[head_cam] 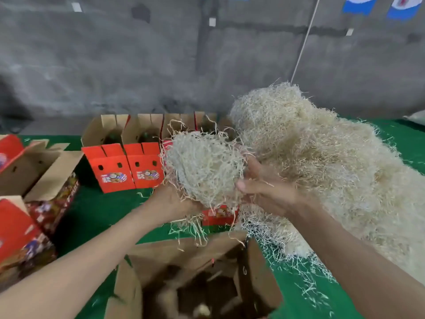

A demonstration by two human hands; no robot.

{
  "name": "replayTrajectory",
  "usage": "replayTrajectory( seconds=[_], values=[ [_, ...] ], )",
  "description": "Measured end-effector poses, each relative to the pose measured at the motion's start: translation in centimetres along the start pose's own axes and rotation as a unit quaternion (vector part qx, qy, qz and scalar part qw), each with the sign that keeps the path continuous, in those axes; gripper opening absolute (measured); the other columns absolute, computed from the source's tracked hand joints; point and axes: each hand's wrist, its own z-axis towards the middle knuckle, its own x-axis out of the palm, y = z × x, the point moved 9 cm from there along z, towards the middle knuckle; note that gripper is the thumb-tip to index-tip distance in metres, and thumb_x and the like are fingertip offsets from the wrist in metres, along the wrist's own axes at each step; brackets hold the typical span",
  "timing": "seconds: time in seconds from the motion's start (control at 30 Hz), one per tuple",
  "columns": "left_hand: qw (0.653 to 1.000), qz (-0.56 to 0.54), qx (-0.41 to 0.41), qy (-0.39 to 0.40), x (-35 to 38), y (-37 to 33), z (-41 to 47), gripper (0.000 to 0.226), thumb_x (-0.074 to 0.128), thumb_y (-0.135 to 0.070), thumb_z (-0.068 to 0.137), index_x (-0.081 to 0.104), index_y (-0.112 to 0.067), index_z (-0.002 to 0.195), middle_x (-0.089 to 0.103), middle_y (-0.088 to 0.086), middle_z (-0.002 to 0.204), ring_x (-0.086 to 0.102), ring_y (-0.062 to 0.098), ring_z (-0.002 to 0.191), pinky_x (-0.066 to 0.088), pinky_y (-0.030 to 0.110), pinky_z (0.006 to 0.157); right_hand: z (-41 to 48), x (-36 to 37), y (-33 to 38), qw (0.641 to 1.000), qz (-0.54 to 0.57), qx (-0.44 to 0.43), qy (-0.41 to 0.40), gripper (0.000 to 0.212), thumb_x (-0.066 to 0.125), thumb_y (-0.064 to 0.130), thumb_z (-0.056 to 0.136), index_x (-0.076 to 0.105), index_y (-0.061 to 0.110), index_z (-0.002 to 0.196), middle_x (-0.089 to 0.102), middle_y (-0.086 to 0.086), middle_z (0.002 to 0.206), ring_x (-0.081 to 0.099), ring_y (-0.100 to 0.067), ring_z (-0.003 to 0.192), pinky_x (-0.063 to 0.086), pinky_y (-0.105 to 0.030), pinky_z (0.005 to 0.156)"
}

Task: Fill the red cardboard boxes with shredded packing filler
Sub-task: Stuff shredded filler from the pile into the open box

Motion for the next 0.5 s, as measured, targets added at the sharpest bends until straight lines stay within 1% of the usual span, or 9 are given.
replayTrajectory(
  seconds=[0.07, 0.13, 0.2, 0.27, 0.3, 0.33, 0.37, 0.43, 0.5],
  values=[
    [0.987, 0.153, 0.007, 0.047, 1.9, 1.1, -2.4, 0.056, 0.058, -0.035, 0.089, 0.039, -0.023, 0.14, 0.036, -0.003, 0.146, 0.03, 0.018, 0.136, 0.015, 0.016, 0.103, -0.7, 3.1, -1.2, 0.996, -0.076, 0.004, 0.045, 0.097, 0.087, 0.05, 0.041, 0.03, 0.052, 0.119, 0.036, 0.033, 0.122, 0.042, 0.014, 0.113, 0.043, -0.011, 0.089],
    [0.965, 0.228, -0.006, 0.13, 4.4, 2.6, -5.0, 0.061, 0.043, -0.045, 0.094, 0.025, -0.02, 0.146, 0.02, 0.001, 0.154, 0.02, 0.018, 0.14, 0.003, 0.019, 0.102, -0.9, 5.4, -3.1, 0.985, -0.165, 0.018, 0.045, 0.068, 0.084, 0.029, 0.063, 0.034, 0.049, 0.104, 0.044, 0.039, 0.098, 0.048, 0.03, 0.085, 0.038, 0.005, 0.067],
    [0.961, 0.157, -0.07, 0.215, 6.5, 4.2, -7.6, 0.067, 0.042, -0.06, 0.086, 0.045, -0.015, 0.137, 0.04, 0.009, 0.145, 0.034, 0.016, 0.132, 0.011, 0.015, 0.101, -0.9, 5.9, -5.1, 0.977, -0.214, 0.012, 0.016, 0.056, 0.076, 0.006, 0.074, 0.041, 0.042, 0.098, 0.047, 0.036, 0.093, 0.048, 0.031, 0.08, 0.036, 0.007, 0.063],
    [0.957, 0.072, -0.104, 0.262, 7.5, 5.5, -9.9, 0.077, 0.04, -0.073, 0.072, 0.066, -0.004, 0.097, 0.065, 0.01, 0.106, 0.053, 0.013, 0.109, 0.025, 0.014, 0.105, -1.3, 5.6, -7.3, 0.971, -0.24, 0.016, -0.01, 0.054, 0.071, -0.003, 0.074, 0.047, 0.036, 0.102, 0.056, 0.026, 0.099, 0.056, 0.017, 0.091, 0.04, -0.001, 0.077],
    [0.964, 0.038, -0.125, 0.233, 6.8, 6.6, -10.5, 0.07, 0.047, -0.065, 0.077, 0.066, 0.002, 0.09, 0.066, 0.01, 0.1, 0.054, 0.012, 0.109, 0.028, 0.01, 0.103, -1.7, 5.1, -8.5, 0.966, -0.255, 0.041, -0.019, 0.052, 0.067, -0.006, 0.075, 0.05, 0.03, 0.109, 0.06, 0.014, 0.106, 0.058, 0.005, 0.099, 0.042, -0.009, 0.083],
    [0.969, 0.022, -0.145, 0.196, 6.0, 8.3, -11.1, 0.055, 0.054, -0.046, 0.087, 0.064, 0.006, 0.099, 0.063, 0.012, 0.11, 0.049, 0.013, 0.117, 0.027, 0.005, 0.099, -2.2, 4.6, -9.6, 0.96, -0.27, 0.066, -0.018, 0.05, 0.062, -0.009, 0.076, 0.051, 0.023, 0.113, 0.06, 0.005, 0.111, 0.058, -0.007, 0.105, 0.044, -0.016, 0.088],
    [0.974, -0.017, -0.172, 0.148, 5.3, 10.2, -11.7, 0.048, 0.055, -0.027, 0.092, 0.051, 0.009, 0.123, 0.051, 0.015, 0.132, 0.04, 0.016, 0.128, 0.021, 0.007, 0.1, -2.7, 4.4, -10.6, 0.959, -0.271, 0.084, -0.002, 0.052, 0.058, -0.012, 0.075, 0.051, 0.023, 0.113, 0.059, 0.004, 0.111, 0.056, -0.008, 0.107, 0.044, -0.014, 0.088],
    [0.971, -0.07, -0.203, 0.108, 5.1, 12.8, -13.0, 0.063, 0.055, -0.012, 0.092, 0.021, -0.004, 0.145, 0.023, 0.008, 0.152, 0.025, 0.019, 0.138, 0.016, 0.01, 0.104, -3.6, 4.4, -12.2, 0.951, -0.286, 0.115, 0.04, 0.056, 0.057, -0.011, 0.076, 0.045, 0.034, 0.106, 0.049, 0.02, 0.101, 0.051, 0.014, 0.098, 0.035, 0.004, 0.077],
    [0.949, -0.172, -0.235, 0.123, 5.6, 13.6, -13.8, 0.078, 0.063, -0.01, 0.087, 0.014, -0.014, 0.148, 0.016, -0.002, 0.153, 0.021, 0.015, 0.139, 0.011, 0.018, 0.11, -4.1, 4.3, -13.6, 0.942, -0.292, 0.155, 0.062, 0.058, 0.061, -0.006, 0.079, 0.039, 0.022, 0.124, 0.032, 0.026, 0.098, 0.045, 0.027, 0.078, 0.028, 0.011, 0.064]
  ],
)
